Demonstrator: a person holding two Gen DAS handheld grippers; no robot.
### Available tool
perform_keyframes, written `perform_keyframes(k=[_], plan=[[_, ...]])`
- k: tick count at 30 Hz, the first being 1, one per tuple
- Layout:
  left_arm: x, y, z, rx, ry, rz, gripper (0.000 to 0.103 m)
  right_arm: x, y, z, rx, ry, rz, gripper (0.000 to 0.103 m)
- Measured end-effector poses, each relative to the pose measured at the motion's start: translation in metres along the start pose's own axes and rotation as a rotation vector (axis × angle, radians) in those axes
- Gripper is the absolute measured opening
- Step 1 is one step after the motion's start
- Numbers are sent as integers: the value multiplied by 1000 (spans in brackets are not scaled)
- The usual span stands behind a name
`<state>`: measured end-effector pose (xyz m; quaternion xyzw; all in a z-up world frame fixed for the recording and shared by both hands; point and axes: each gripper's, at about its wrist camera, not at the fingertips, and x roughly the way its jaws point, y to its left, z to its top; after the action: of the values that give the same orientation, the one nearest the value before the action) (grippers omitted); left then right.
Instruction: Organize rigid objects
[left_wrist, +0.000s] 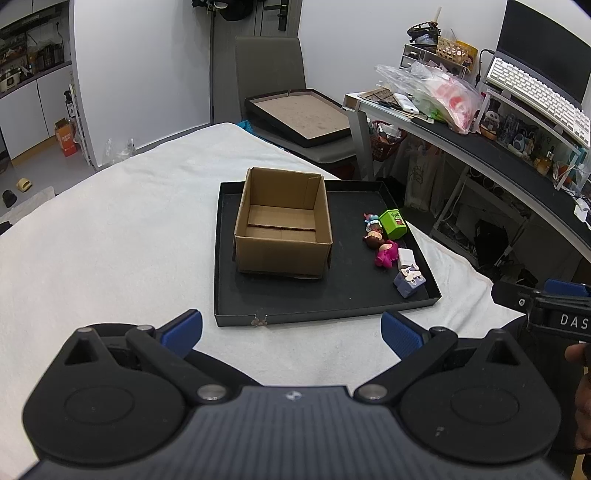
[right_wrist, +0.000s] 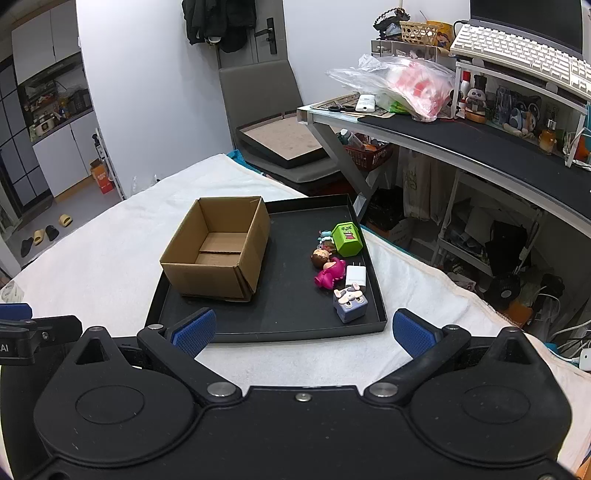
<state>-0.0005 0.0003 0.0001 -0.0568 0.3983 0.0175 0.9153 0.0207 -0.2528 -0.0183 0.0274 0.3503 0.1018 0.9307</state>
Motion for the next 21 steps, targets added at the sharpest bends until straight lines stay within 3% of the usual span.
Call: perform_keyframes(k=[21], plan=[[41,13,4,-46,21,-21,102,37,-17,-1,76,45,-18,103]])
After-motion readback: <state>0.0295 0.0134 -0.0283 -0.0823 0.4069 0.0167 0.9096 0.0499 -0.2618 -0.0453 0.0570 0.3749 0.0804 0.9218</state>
